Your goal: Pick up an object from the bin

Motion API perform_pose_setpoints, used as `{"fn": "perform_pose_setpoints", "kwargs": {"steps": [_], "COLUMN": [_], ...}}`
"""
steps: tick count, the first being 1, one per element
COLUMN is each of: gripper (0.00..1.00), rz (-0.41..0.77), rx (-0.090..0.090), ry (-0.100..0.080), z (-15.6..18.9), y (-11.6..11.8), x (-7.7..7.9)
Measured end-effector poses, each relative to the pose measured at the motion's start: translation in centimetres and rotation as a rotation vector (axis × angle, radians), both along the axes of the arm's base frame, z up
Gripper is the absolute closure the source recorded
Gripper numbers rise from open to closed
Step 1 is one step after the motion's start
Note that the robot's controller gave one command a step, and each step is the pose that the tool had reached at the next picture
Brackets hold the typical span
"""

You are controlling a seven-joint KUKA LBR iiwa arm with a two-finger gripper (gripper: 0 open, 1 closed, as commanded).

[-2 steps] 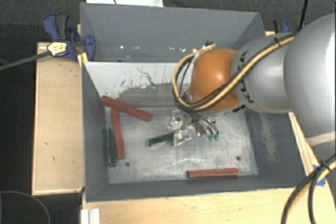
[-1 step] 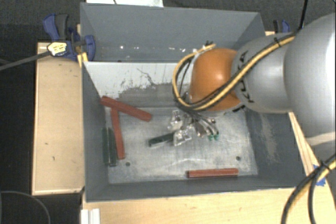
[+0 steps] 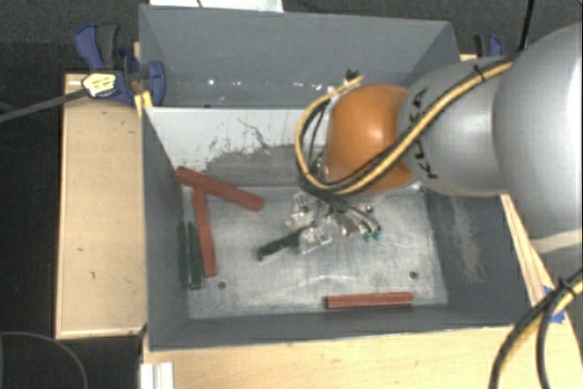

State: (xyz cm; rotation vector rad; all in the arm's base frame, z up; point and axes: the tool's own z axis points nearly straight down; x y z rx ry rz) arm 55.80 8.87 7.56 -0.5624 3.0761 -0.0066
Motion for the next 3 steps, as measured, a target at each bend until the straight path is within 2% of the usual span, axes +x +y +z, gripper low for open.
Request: {"fn": "perform_pose_setpoints", "kwargs": {"steps": [1,2,3], "gripper": [1.00,1.00,1.00], "rz": [0.030,0.030,0.020], "rx": [0.002,0.002,0.002], "ry": [0.013,0.013,0.014], "z": [11.0,11.0,13.5], "y": [-1.8,-1.8,-2.2], "x": [-1.9,-1.9,-1.0]}}
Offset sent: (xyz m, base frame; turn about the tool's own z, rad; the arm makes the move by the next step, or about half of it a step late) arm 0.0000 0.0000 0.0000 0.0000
